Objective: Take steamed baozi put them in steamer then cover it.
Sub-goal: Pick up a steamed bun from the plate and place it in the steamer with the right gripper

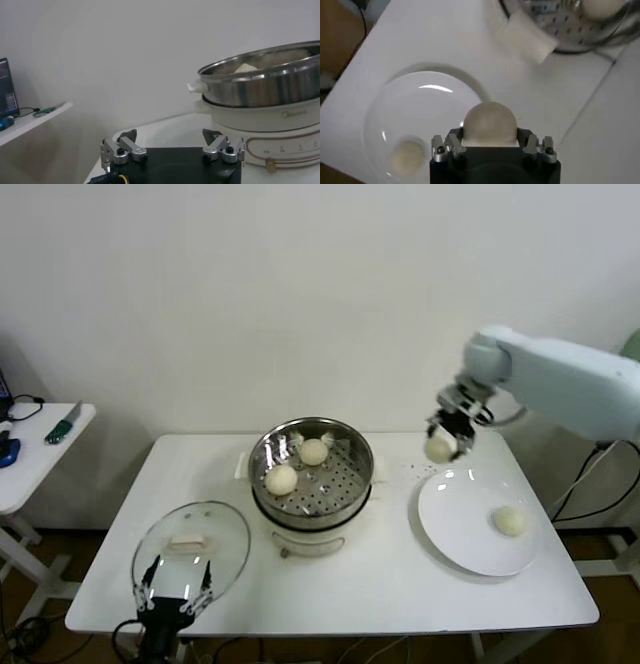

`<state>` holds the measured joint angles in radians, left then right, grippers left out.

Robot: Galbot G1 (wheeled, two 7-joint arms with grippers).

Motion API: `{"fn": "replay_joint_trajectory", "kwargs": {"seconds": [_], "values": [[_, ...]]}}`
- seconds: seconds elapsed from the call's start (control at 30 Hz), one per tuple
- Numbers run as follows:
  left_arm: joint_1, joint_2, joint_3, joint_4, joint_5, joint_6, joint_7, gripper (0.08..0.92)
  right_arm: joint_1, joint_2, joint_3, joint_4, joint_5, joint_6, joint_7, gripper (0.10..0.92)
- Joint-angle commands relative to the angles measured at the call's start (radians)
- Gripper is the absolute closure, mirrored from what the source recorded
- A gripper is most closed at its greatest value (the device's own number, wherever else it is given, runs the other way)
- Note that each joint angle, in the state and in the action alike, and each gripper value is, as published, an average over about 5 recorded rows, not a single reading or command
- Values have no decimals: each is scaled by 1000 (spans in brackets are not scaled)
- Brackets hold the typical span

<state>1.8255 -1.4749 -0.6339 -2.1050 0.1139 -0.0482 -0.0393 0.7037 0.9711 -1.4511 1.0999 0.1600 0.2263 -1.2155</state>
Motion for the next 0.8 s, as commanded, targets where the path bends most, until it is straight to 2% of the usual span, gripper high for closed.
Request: {"fn": "replay_joint_trajectory", "kwargs": {"seconds": [0.03,0.47,0.8], "values": [[9,1,-5,-4,-7,4,-9,177,167,254,-1,106,-65,230,-33,330],[24,18,-4,-22,2,17,-10,177,-82,442,128,112,-366,347,-29,321],[18,16,3,-1,3,16,-10,177,-191,478,109,110,-389,347,-31,318]]}}
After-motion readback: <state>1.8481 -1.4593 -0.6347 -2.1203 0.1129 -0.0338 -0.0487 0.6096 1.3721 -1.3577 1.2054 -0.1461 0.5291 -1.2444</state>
